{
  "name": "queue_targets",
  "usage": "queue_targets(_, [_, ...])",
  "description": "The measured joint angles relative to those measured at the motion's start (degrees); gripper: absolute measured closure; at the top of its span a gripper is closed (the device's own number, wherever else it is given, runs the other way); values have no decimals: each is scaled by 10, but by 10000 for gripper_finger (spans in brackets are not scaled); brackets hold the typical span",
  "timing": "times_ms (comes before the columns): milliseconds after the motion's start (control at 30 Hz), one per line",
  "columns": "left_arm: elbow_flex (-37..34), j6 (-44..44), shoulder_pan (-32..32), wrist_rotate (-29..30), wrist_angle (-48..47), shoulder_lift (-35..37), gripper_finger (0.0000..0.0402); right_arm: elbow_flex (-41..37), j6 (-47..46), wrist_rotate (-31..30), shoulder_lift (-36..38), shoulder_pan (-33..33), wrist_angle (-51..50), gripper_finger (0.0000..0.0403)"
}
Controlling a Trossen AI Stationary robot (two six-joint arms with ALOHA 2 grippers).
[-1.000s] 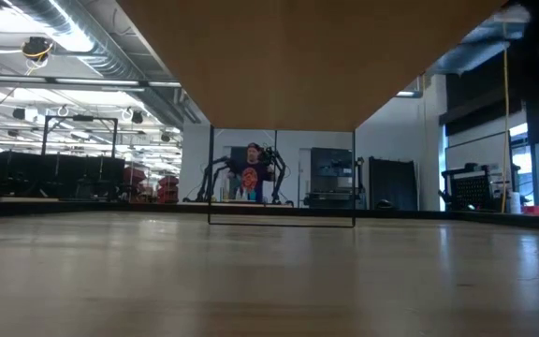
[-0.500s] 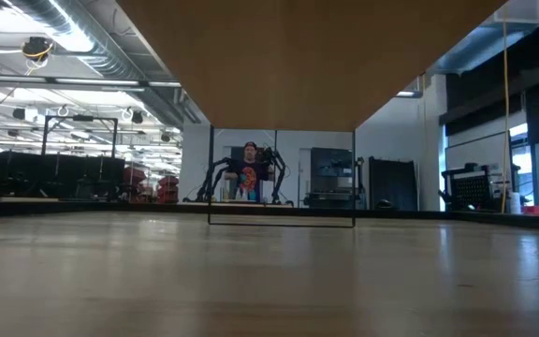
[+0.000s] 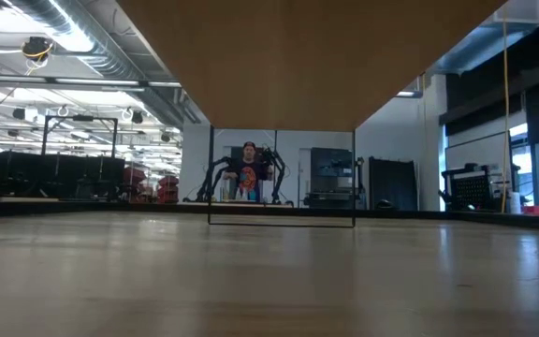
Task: Sort vases onto shelf
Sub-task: Put the green vase on the shelf aligned with the other green vases
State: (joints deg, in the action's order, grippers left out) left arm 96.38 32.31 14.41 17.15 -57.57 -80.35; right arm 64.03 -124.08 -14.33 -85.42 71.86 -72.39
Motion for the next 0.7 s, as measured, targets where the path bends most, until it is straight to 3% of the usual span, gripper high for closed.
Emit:
queue_targets(133, [0,5,0,26,4,-1,319,-10,0,-5,-34,-3,-13,178])
queue_targets(400, [0,18,0,18,9,2,319,-80,-6,-12,-34,-12,97,178])
queue_targets(700, [0,26,14,13,12,2,319,-82,-6,-53,-17,-38,66,178])
